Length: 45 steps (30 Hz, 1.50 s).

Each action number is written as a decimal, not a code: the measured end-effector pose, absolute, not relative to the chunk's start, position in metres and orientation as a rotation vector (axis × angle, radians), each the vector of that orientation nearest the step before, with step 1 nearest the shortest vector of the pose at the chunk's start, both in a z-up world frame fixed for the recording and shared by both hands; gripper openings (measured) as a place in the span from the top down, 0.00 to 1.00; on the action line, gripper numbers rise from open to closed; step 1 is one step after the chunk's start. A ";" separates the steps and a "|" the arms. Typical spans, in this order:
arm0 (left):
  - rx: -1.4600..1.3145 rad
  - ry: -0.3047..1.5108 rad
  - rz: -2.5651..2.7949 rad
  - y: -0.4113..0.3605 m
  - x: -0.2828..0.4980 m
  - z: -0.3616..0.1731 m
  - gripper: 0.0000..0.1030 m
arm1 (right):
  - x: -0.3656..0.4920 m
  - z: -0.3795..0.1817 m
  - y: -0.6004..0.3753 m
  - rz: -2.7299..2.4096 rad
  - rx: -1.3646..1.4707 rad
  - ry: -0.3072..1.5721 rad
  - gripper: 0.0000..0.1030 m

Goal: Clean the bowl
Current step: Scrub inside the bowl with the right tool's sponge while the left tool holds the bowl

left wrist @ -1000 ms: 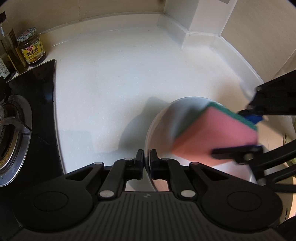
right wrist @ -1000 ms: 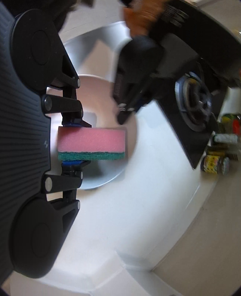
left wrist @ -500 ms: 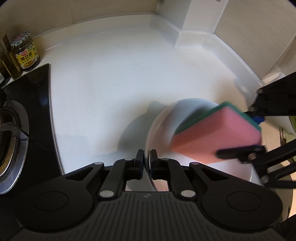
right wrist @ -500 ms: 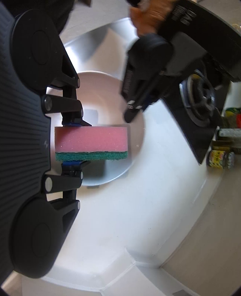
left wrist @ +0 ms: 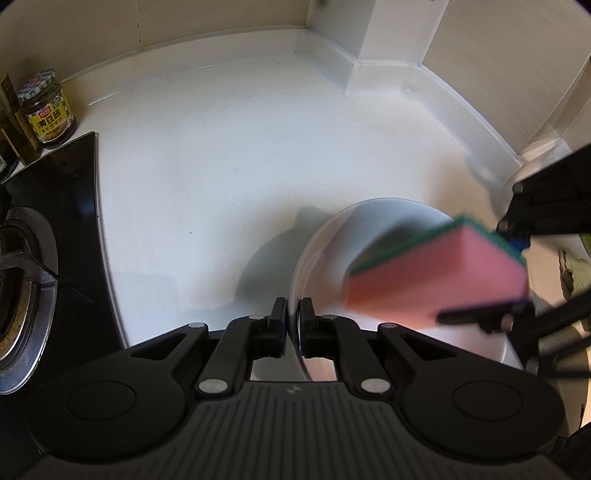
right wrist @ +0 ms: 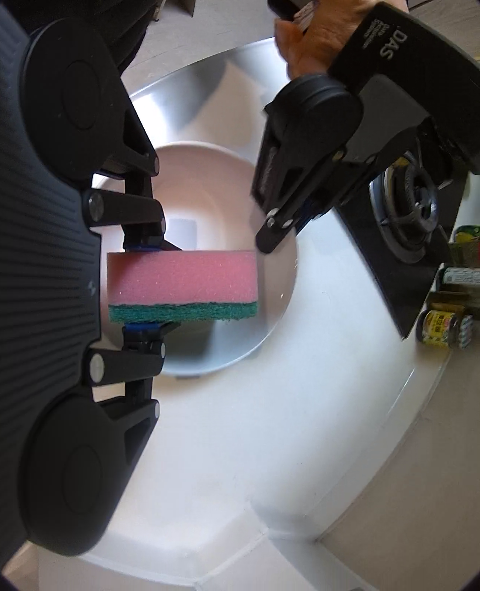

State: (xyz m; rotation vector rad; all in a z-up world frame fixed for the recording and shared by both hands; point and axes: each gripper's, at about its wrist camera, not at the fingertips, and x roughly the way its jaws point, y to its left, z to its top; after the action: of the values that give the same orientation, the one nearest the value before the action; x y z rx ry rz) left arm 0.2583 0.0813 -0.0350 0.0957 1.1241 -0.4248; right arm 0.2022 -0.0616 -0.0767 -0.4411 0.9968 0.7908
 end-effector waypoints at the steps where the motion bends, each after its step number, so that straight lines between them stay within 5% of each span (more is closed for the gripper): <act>1: 0.095 1.125 -0.426 0.081 0.259 -0.035 0.96 | 0.200 -0.077 -0.061 0.815 -0.427 1.001 0.73; 31: -0.154 1.111 -0.303 0.103 0.233 -0.041 0.95 | 0.107 -0.075 -0.023 1.072 -1.195 0.664 0.72; 45: -0.355 1.079 -0.188 0.114 0.200 -0.043 0.91 | 0.131 -0.076 -0.031 1.064 -1.076 0.775 0.73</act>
State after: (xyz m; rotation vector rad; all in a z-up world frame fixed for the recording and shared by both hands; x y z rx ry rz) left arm 0.2000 0.1137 -0.0433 -0.3551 1.0794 -0.1884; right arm 0.1312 -0.0311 -0.0764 -1.0756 0.7752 1.0642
